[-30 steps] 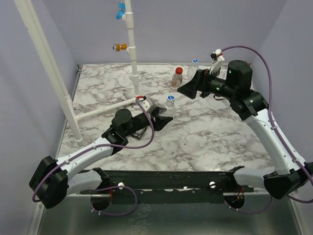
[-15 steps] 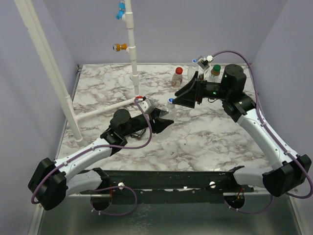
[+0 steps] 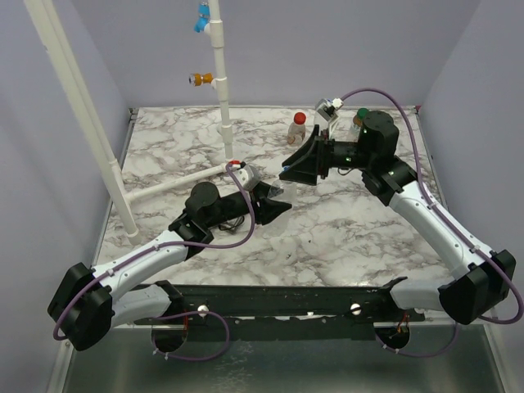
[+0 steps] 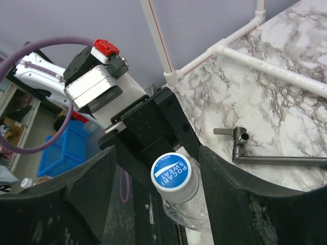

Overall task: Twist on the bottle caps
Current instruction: Screw the bottle cap onto the plastic bottle.

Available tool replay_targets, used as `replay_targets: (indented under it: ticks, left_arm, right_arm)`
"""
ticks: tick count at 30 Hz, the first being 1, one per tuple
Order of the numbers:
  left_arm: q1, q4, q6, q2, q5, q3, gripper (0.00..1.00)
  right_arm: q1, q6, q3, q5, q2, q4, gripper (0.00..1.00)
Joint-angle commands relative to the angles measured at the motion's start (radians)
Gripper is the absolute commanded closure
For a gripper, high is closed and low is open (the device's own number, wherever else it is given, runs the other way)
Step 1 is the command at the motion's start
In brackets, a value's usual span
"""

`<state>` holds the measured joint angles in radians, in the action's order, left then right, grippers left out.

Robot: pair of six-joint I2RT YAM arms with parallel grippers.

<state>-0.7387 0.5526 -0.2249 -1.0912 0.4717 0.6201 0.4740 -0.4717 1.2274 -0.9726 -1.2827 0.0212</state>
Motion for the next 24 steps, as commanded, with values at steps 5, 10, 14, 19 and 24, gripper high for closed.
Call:
replay_targets:
  ticks: [5,10,14,19,24]
  left_arm:
    - [0.01,0.036,-0.013,0.002,0.038,0.01,1.0]
    - [0.012,0.038,-0.017,0.0,0.039,0.008,1.0]
    - [0.016,0.04,-0.028,-0.005,0.051,0.009,1.0]
    - [0.02,0.044,-0.039,-0.007,0.055,0.009,1.0]
    - [0.027,0.058,-0.066,-0.014,0.06,0.011,1.0]
  right_arm:
    - [0.015,0.03,0.013,0.053,-0.011,0.028,0.33]
    - [0.021,0.034,0.012,0.071,-0.006,0.039,0.41]
    - [0.026,0.042,0.004,0.086,0.002,0.045,0.42]
    - [0.028,0.051,-0.004,0.117,0.011,0.055,0.51]
    - [0.037,0.063,-0.018,0.177,0.032,0.058,0.65]
